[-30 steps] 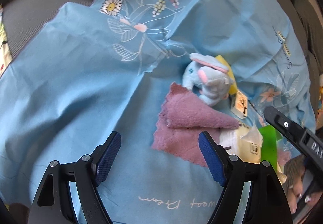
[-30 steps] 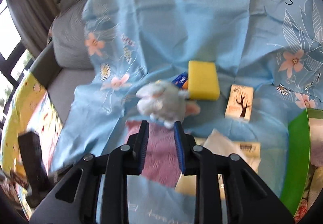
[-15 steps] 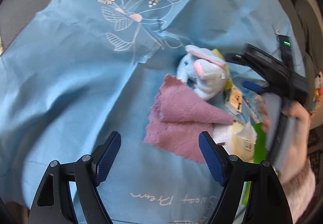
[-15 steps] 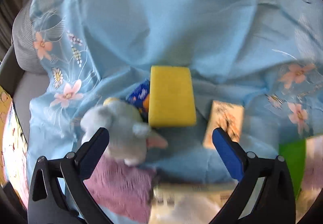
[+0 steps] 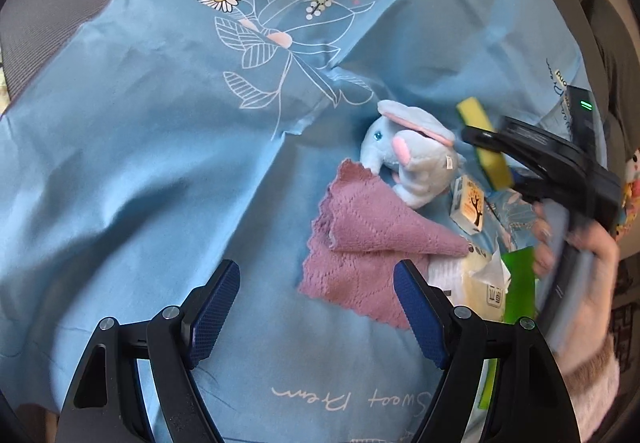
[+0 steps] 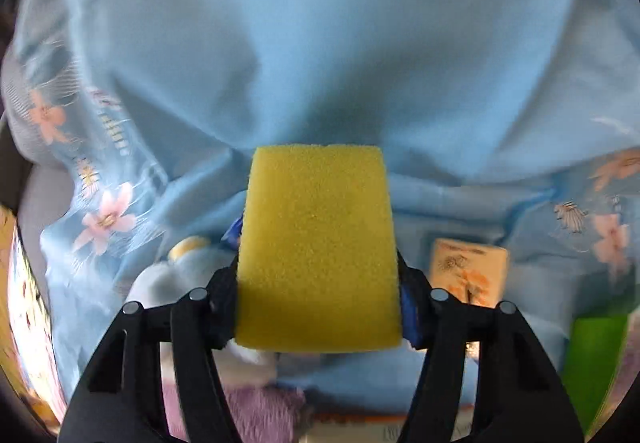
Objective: Organize soft objects
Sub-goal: 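Carry the yellow sponge with the right gripper into the green box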
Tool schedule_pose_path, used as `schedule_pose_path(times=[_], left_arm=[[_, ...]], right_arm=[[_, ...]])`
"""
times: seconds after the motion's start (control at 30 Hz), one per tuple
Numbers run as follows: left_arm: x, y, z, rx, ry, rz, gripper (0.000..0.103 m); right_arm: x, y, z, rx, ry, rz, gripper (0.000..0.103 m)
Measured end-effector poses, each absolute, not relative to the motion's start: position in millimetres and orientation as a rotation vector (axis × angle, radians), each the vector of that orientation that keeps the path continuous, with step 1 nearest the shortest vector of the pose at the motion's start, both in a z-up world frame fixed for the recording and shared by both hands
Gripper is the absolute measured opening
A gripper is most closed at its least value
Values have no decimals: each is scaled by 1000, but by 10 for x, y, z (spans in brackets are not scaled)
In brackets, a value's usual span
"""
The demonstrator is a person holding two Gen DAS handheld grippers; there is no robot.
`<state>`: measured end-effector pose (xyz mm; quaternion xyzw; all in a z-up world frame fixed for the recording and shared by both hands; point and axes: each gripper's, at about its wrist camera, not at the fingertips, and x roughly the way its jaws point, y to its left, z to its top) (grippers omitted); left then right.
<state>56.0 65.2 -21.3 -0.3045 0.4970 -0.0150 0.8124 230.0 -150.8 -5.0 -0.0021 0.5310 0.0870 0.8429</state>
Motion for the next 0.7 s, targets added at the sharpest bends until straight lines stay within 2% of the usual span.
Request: schedule_pose_path(times=[0.13,0.27,0.43,0.63,0.67,0.7], left_arm=[[434,619,-158,-581,1047,1,80],[324,544,-150,-512,1036,-7,80],[204,533,-243,-483,1044,26,80],[-62,463,-294,-476,1024,17,80],[-87,439,-315,-477,1032,15,80],[-108,409,-333,-469,1042,20,80]], right_arm=[[1479,-1447,341,-42,1014,270,61],[677,-1498,440,-28,971,348,61],[19,-1537,93,-81,983,303,63],[23,-1658,-280,-7,1087,284,64],[36,-1658,-304,-9,1096,283,65],[45,-1653,-345,-26,1109,293,76]])
